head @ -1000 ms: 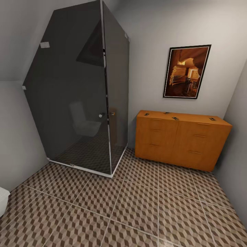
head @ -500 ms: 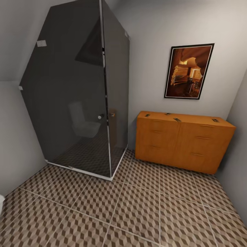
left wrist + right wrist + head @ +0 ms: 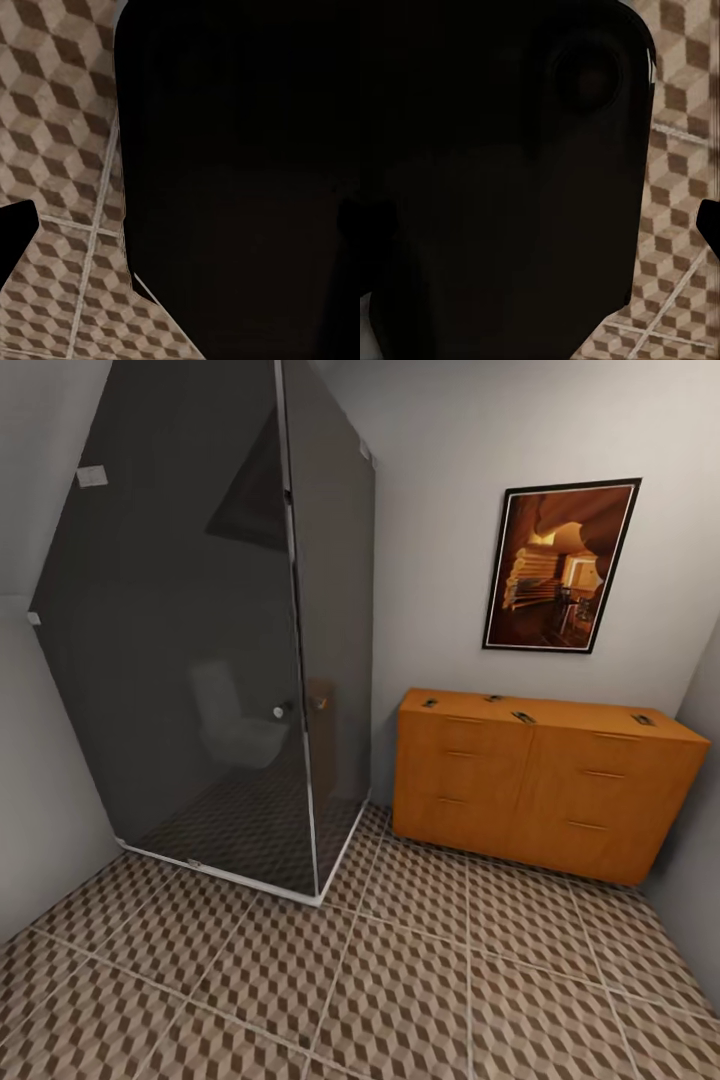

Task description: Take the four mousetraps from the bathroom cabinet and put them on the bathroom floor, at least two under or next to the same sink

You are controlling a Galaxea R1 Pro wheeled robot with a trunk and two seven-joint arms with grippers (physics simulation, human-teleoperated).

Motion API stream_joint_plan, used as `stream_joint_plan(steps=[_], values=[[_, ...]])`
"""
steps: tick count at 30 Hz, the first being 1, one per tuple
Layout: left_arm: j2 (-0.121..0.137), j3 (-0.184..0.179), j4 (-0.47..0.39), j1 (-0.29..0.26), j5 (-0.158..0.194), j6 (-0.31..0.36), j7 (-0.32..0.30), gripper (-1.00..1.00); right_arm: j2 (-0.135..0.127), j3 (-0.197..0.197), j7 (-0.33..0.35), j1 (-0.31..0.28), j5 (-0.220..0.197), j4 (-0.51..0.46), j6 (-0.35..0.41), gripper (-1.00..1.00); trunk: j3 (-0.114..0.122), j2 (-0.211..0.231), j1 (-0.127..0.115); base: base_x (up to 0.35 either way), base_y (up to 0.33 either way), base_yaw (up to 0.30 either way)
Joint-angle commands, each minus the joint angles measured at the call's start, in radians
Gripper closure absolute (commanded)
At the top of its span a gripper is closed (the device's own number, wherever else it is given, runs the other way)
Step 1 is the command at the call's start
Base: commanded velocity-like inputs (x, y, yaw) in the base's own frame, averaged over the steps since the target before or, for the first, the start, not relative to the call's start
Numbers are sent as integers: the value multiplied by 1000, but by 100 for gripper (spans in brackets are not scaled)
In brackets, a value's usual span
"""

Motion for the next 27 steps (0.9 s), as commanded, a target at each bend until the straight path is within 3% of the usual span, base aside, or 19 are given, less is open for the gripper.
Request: stream_joint_plan(steps=[1, 13, 27], values=[[0, 0, 0, 0, 0, 2, 0, -100, 0, 0, 0, 0, -1, -1, 0, -100, -1, 0, 0, 274, -166, 0], [0, 0, 0, -1, -1, 2, -1, -100, 8, 0, 2, 0, 0, -1, -1, -100, -1, 0, 0, 270, -184, -40], [0, 0, 0, -1, -1, 2, -1, -100, 18, 2, 3, 0, 1, -1, 0, -100, -1, 0, 0, 281, -173, -239]])
